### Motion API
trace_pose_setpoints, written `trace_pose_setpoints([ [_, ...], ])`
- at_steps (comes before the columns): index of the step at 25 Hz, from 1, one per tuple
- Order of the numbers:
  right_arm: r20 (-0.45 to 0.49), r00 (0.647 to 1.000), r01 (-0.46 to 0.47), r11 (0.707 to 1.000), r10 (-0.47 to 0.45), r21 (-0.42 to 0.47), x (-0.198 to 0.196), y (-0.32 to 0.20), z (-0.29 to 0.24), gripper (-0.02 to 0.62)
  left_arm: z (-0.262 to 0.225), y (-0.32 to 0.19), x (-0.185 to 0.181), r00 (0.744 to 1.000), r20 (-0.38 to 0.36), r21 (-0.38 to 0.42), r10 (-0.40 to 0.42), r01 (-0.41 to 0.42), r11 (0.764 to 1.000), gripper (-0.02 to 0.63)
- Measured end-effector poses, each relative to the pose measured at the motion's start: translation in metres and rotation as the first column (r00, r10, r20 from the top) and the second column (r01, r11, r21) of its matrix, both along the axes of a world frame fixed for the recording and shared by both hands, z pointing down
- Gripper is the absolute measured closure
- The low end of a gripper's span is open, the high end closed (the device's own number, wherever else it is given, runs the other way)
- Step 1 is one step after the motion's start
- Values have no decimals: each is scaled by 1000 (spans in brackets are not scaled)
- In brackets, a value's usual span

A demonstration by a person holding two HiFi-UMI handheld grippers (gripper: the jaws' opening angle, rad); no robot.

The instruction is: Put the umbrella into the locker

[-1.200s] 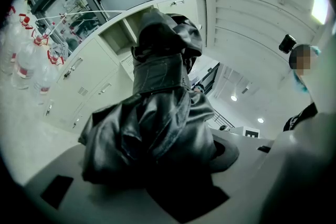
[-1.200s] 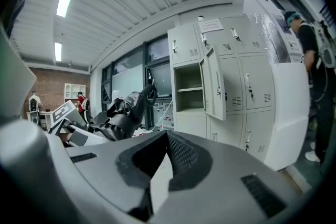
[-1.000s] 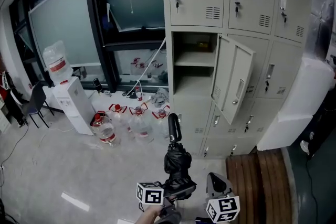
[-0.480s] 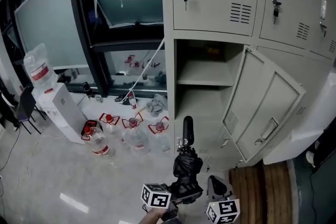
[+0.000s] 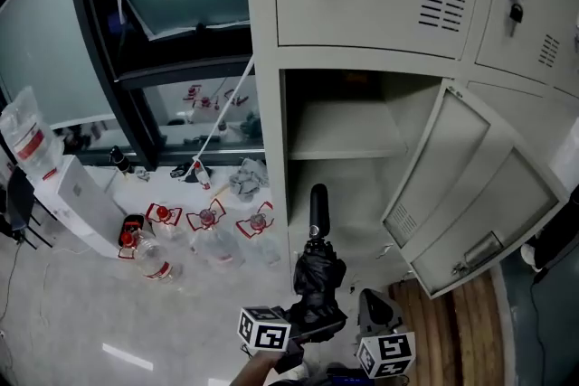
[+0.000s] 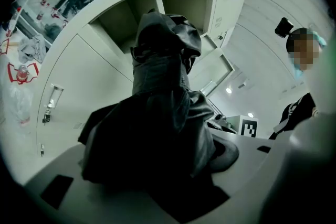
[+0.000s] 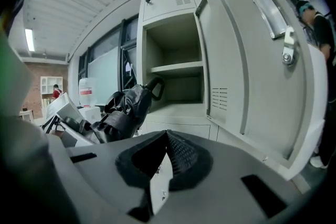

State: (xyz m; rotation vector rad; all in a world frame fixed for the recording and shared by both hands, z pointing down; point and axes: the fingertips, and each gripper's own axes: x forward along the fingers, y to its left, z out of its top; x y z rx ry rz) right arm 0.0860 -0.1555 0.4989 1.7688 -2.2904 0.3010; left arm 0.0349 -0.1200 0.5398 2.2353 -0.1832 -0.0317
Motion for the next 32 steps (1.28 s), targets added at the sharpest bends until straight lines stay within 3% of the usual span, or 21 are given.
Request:
trace_pose_setpoints([
  [32, 39, 999, 9, 1000, -8, -8, 10, -79, 10, 594, -1, -85, 26, 995, -99, -110, 27, -38, 993, 334],
])
